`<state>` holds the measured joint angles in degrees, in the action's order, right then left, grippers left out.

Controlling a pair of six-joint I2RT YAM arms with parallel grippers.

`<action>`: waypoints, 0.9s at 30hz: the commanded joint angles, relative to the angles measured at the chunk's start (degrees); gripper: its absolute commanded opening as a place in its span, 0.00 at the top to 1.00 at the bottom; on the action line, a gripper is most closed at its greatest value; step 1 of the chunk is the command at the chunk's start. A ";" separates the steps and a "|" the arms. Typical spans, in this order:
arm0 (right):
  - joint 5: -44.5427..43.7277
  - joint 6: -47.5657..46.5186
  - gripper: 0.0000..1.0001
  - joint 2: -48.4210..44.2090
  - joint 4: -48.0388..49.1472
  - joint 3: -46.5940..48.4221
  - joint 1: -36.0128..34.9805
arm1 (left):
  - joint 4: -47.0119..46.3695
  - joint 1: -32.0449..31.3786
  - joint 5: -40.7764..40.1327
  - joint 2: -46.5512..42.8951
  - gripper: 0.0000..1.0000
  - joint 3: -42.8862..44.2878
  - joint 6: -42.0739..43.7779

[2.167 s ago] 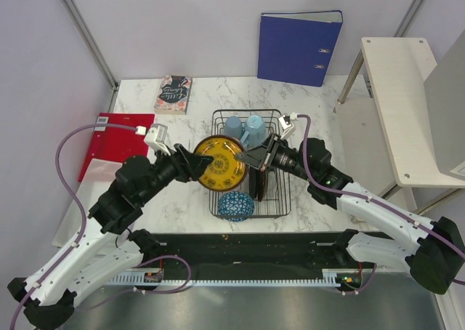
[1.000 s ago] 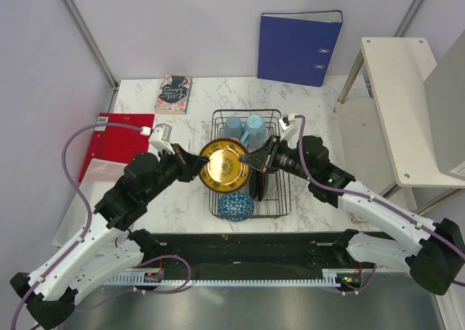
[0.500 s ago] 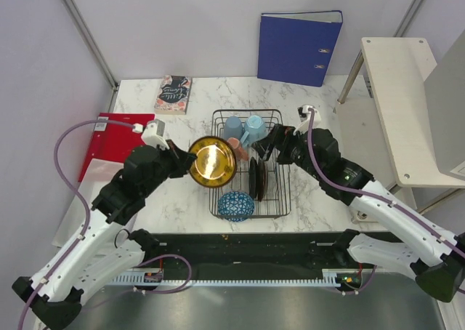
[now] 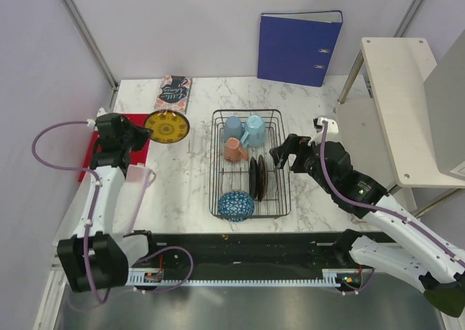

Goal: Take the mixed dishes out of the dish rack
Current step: Place the plate at the center of the board.

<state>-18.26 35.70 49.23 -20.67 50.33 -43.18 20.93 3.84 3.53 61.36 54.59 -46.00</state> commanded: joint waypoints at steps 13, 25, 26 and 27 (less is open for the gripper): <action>1.03 -2.57 0.02 -3.79 0.10 -3.92 0.02 | -31.48 10.14 15.47 23.70 0.98 -6.88 -6.75; 1.39 -1.78 0.02 -3.01 0.63 -5.59 0.02 | -26.99 12.16 11.24 36.36 0.98 -1.33 -2.52; 1.47 -1.86 0.02 -2.83 0.54 -5.68 -0.06 | -26.73 12.25 11.06 38.02 0.98 -0.98 -2.52; 1.56 -1.78 0.02 -2.83 0.54 -5.76 0.02 | -26.55 12.34 11.06 38.74 0.98 -0.45 -2.17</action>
<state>-17.58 34.02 45.93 -21.41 45.21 -43.16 -4.86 15.88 15.03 96.99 50.96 -50.74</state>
